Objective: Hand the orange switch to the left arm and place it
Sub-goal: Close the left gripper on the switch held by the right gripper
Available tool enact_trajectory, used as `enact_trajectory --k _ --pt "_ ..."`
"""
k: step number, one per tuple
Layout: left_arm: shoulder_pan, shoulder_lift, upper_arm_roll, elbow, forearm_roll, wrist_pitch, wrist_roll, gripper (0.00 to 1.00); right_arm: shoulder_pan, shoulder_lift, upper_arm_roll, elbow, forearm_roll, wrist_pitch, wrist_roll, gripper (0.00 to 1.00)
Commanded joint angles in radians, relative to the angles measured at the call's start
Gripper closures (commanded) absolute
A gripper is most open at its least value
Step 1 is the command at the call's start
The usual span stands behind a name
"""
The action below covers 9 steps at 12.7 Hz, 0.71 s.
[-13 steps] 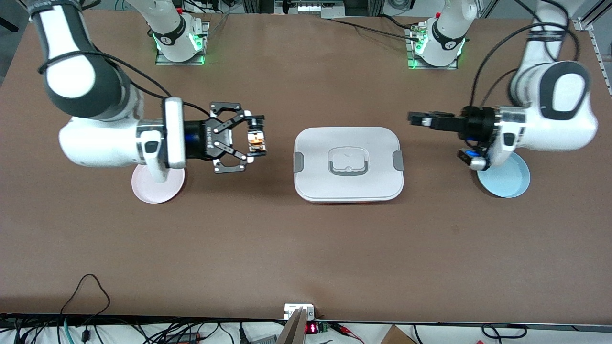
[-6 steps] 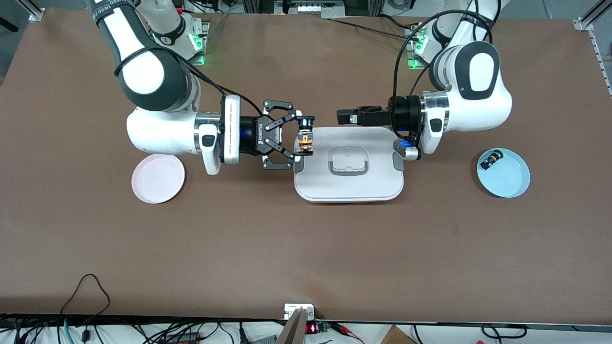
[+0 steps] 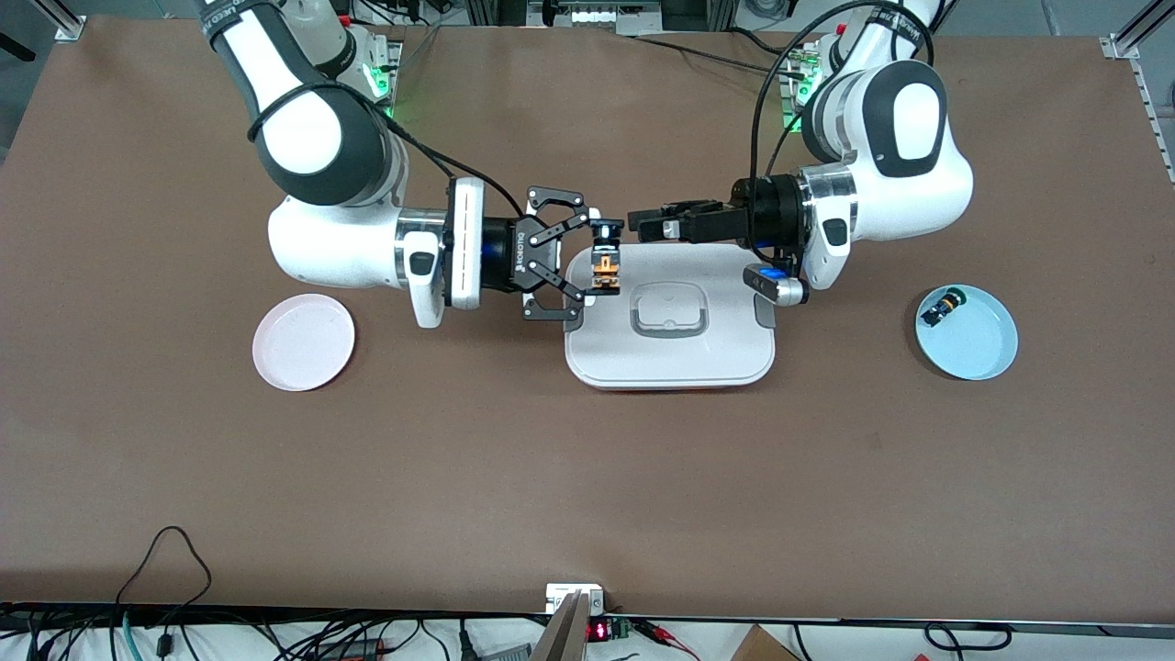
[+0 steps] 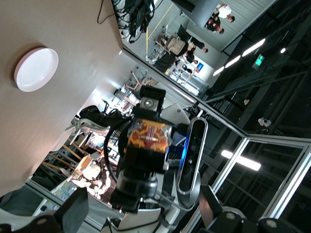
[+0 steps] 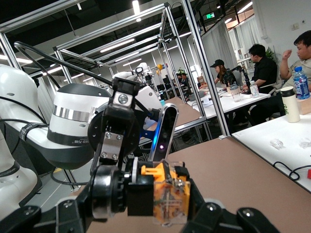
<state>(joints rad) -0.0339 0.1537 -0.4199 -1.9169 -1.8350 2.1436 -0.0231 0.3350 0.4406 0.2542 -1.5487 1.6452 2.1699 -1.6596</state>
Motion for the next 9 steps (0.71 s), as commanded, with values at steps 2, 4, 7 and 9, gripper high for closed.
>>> enact_trajectory --k 2,4,7,9 --pt "-0.057 0.058 0.0 0.067 -0.014 0.081 -0.005 0.0 0.01 -0.002 -0.007 0.001 0.035 0.014 -0.017 0.71" --pt "-0.055 0.058 0.001 0.072 -0.009 0.081 0.0 0.0 0.01 -0.002 -0.007 0.001 0.035 0.014 -0.019 0.71" --pt "-0.052 0.075 0.006 0.09 -0.007 0.081 0.002 0.0 0.012 -0.005 -0.009 -0.001 0.035 0.016 -0.019 0.71" --pt "-0.052 0.081 0.009 0.104 0.049 0.082 0.005 0.07 0.012 -0.005 -0.01 -0.001 0.035 0.014 -0.019 0.71"
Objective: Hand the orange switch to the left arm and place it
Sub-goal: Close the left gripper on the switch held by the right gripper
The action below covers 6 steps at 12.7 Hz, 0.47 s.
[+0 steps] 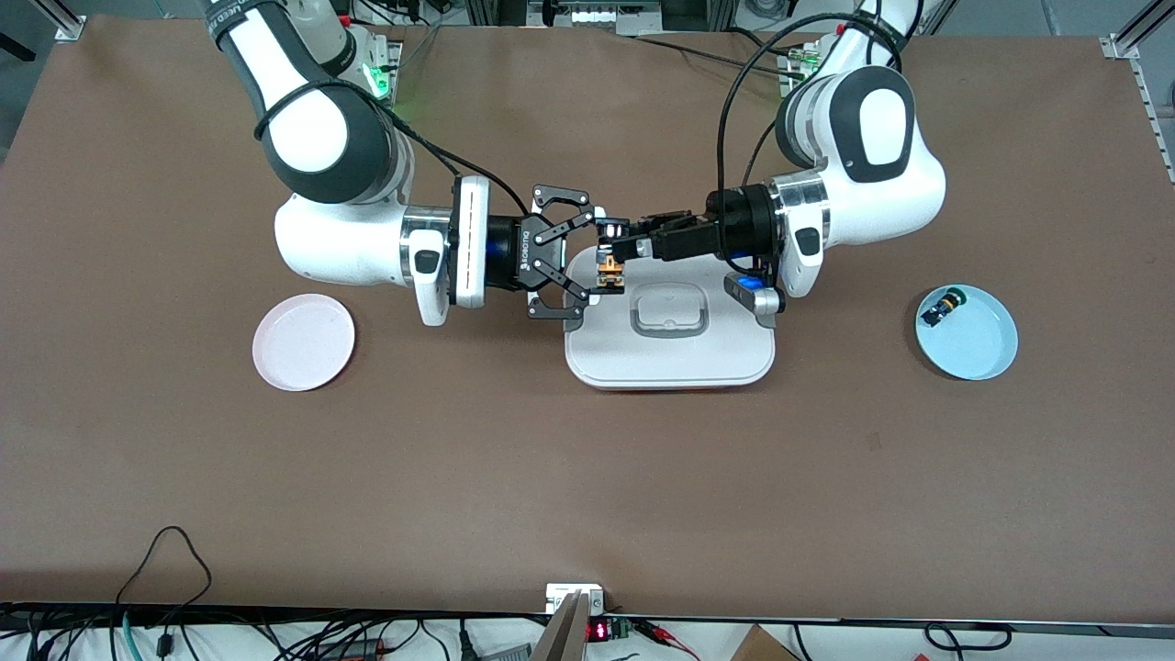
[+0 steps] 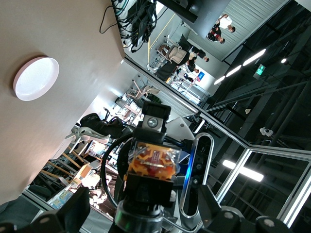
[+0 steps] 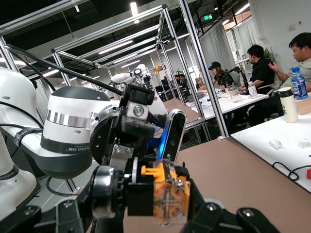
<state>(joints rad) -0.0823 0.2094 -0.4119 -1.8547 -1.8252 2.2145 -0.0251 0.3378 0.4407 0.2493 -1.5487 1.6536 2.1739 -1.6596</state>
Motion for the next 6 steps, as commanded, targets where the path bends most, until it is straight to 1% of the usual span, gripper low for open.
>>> enact_trajectory --k 1,6 --pt "-0.004 0.031 0.001 0.055 0.058 0.011 0.005 0.1 0.009 -0.005 -0.005 -0.001 0.026 0.011 -0.019 0.71" --pt "-0.004 0.033 0.001 0.055 0.06 0.011 0.011 0.27 0.009 -0.007 -0.012 -0.002 0.025 0.009 -0.02 0.71"
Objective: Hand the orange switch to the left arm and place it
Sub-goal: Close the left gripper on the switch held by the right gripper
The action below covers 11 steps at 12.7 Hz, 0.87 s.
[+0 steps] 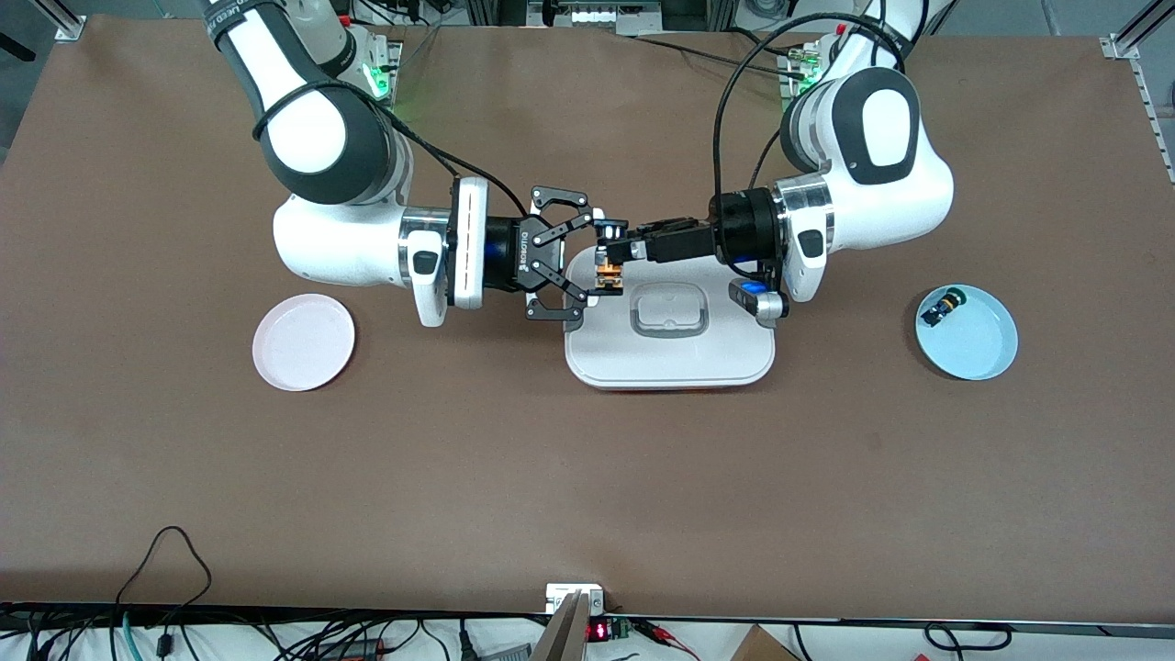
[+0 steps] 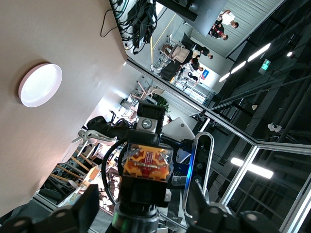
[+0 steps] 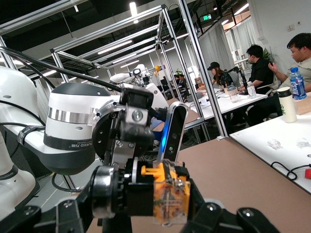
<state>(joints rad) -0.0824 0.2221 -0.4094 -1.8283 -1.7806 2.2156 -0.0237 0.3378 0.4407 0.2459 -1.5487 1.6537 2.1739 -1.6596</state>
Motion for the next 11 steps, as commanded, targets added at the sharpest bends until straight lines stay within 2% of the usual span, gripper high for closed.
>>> enact_trajectory --k 1,3,5,6,7,10,11 --pt "-0.004 0.022 -0.002 0.029 0.016 0.01 0.013 0.36 0.009 -0.007 -0.008 -0.002 0.024 0.009 -0.022 0.71" --pt "-0.004 0.022 -0.002 0.029 0.018 0.01 0.014 0.52 0.009 -0.01 -0.011 -0.004 0.023 0.009 -0.022 0.71" --pt "-0.004 0.022 0.0 0.029 0.018 0.01 0.034 0.76 0.009 -0.01 -0.017 -0.004 0.023 0.007 -0.022 0.71" --pt "-0.004 0.022 0.0 0.029 0.02 0.01 0.044 0.93 0.009 -0.01 -0.017 -0.004 0.023 0.007 -0.022 0.71" --pt "-0.004 0.022 0.0 0.029 0.02 0.01 0.044 1.0 0.009 -0.01 -0.02 -0.004 0.023 0.007 -0.023 0.71" --pt "-0.002 0.022 0.0 0.029 0.02 0.01 0.045 1.0 0.01 -0.013 -0.02 -0.004 0.026 0.007 -0.025 0.71" --pt "0.0 0.022 0.0 0.027 0.02 0.01 0.044 1.0 0.01 -0.014 -0.02 -0.005 0.028 0.006 -0.019 0.68"
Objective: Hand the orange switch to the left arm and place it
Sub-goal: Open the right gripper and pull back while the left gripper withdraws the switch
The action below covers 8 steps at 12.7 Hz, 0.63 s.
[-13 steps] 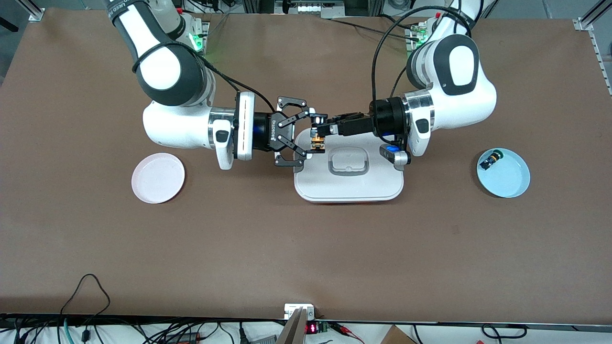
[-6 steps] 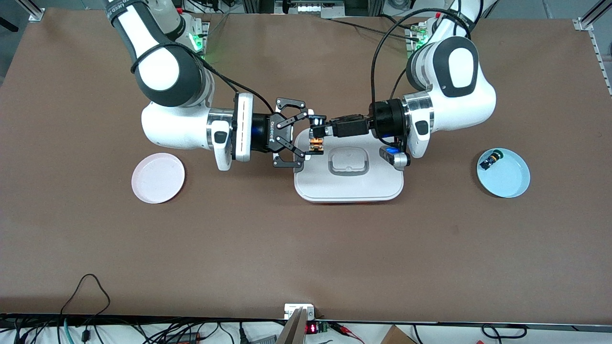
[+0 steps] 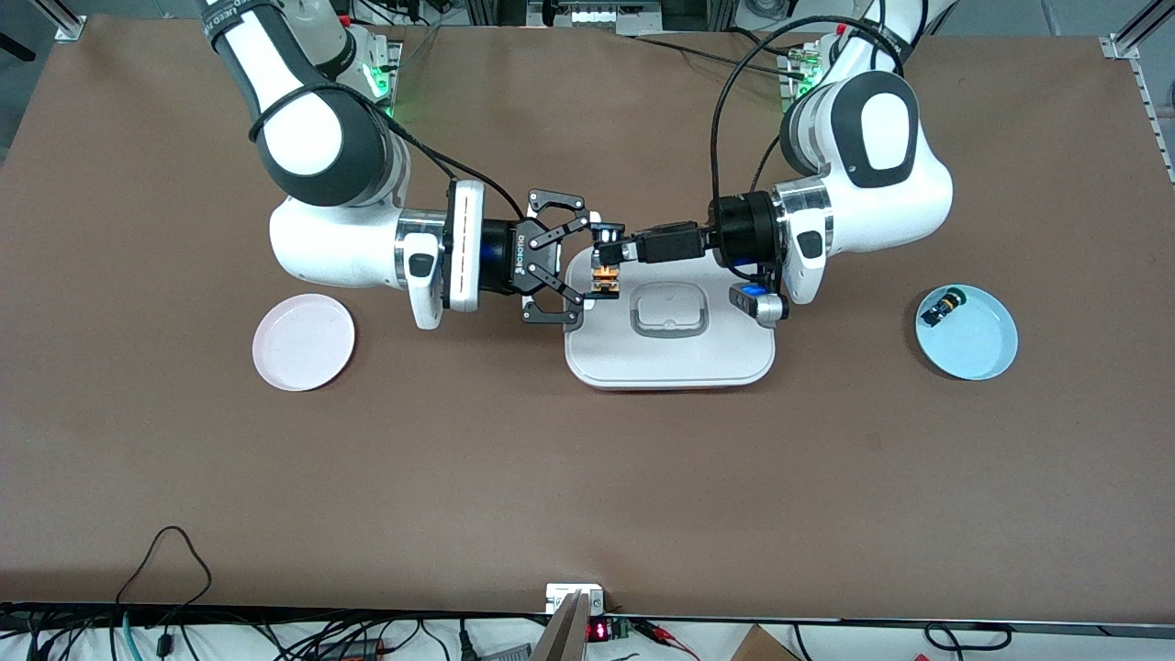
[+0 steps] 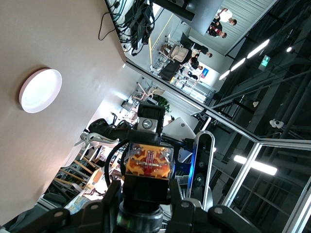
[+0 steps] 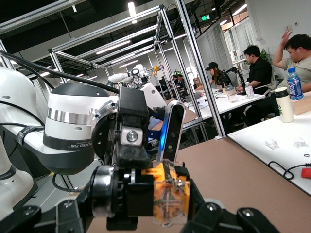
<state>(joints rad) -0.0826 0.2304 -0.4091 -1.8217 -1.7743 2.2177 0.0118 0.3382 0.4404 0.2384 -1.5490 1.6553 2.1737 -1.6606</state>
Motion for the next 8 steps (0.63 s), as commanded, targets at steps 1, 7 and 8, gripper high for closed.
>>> enact_trajectory --k 1,7,8 --pt "0.001 0.014 0.0 0.022 0.013 0.008 0.008 1.0 0.01 -0.017 -0.013 -0.009 0.027 0.011 -0.001 0.02" --pt "0.007 0.01 0.003 0.019 0.012 0.007 0.005 1.0 0.007 -0.032 -0.013 -0.02 0.04 0.009 0.032 0.0" --pt "0.014 0.007 0.004 0.015 0.013 0.007 0.004 1.0 0.001 -0.045 -0.013 -0.043 0.04 0.008 0.032 0.0"
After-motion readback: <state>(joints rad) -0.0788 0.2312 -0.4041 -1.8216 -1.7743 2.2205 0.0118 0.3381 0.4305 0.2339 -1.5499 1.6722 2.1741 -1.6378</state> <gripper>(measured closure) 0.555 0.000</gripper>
